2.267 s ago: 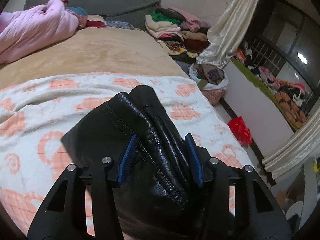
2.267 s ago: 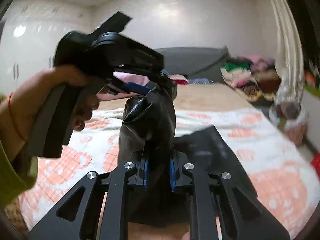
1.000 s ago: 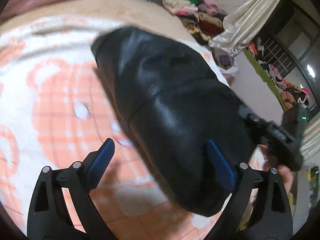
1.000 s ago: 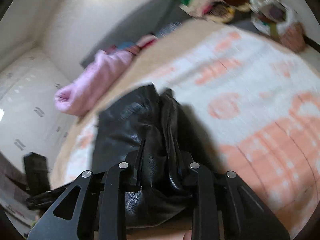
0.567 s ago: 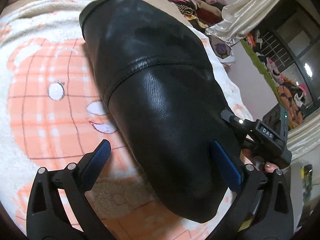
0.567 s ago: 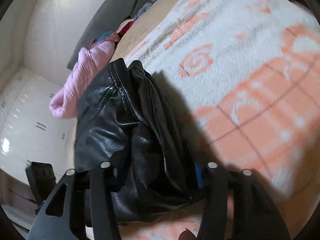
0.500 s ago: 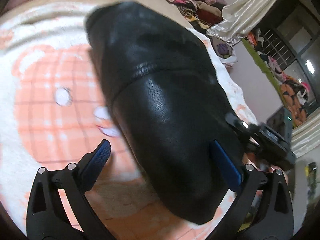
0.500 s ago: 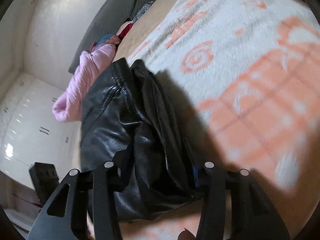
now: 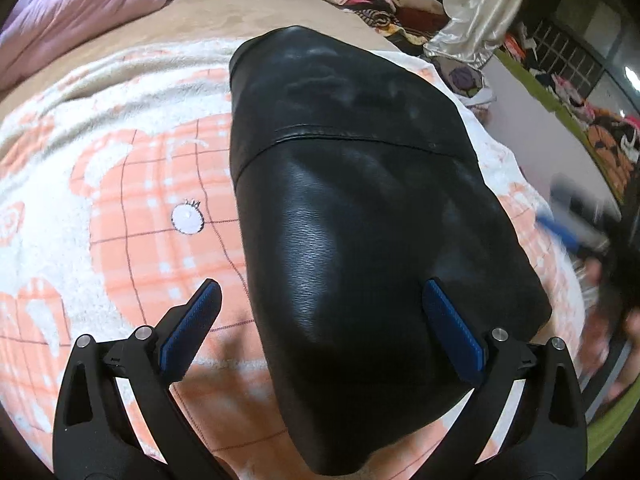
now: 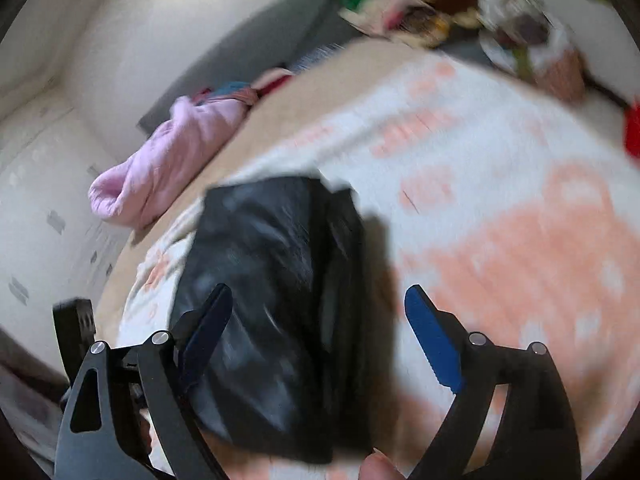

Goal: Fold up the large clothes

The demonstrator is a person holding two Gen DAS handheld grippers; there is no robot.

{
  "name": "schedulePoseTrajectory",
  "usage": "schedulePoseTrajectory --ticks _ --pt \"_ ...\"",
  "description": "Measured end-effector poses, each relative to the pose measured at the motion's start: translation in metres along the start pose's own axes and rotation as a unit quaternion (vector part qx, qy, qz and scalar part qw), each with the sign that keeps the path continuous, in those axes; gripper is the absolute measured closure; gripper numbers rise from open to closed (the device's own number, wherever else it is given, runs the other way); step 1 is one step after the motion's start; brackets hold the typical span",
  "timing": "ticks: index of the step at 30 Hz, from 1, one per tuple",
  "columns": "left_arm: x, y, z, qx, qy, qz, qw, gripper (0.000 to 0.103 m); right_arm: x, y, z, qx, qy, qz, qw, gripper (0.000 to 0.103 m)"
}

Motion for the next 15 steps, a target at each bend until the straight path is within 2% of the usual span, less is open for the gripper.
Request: schedulePoseTrajectory --ticks 1,3,5,7,10,11,12,14,15 --pt "0.000 0.000 0.001 0.001 0.000 0.003 1.0000 0.009 -0.006 0.006 -0.004 0.013 0.003 0.004 1.000 0.021" --pt "-0.001 -0.002 0.000 0.000 0.002 0.003 1.0000 0.009 -0.031 0.020 -0.011 0.044 0.012 0.023 0.999 0.037" --pt "-0.003 -0.005 -0.002 -0.004 0.001 0.001 1.0000 0.009 -0.054 0.023 -0.010 0.065 0.012 0.047 0.997 0.039" --pt "-0.003 -0.006 -0.003 -0.005 0.001 0.000 1.0000 0.009 -0.069 0.023 -0.010 0.066 0.010 0.067 0.996 0.037" --pt "-0.005 -0.010 -0.006 -0.013 0.001 -0.003 0.9999 0.009 -0.082 0.024 -0.008 0.076 0.024 0.059 0.995 0.037" --pt "-0.006 -0.012 -0.008 -0.013 0.000 -0.004 0.9999 0.009 -0.082 0.024 -0.007 0.086 0.023 0.060 0.994 0.040" --pt "-0.006 -0.013 -0.008 -0.013 0.000 -0.006 0.9999 0.009 -0.082 0.024 -0.003 0.093 0.022 0.055 0.994 0.050" --pt "-0.007 -0.016 -0.009 -0.017 -0.002 -0.008 0.9998 0.009 -0.081 0.025 0.003 0.112 0.019 0.048 0.992 0.060" --pt "-0.007 -0.018 -0.009 -0.019 -0.002 -0.008 0.9998 0.009 -0.078 0.028 0.005 0.122 0.016 0.047 0.991 0.074"
Point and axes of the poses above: each gripper's, at about its wrist camera, not at the fingertips, and x roughly against the way its jaws point, y to its left, z to its underside, the point moved 1 cm from there along -x, roughly the way its jaws point, and after that the axes turned 14 degrees about -x, right-handed, at the moved point
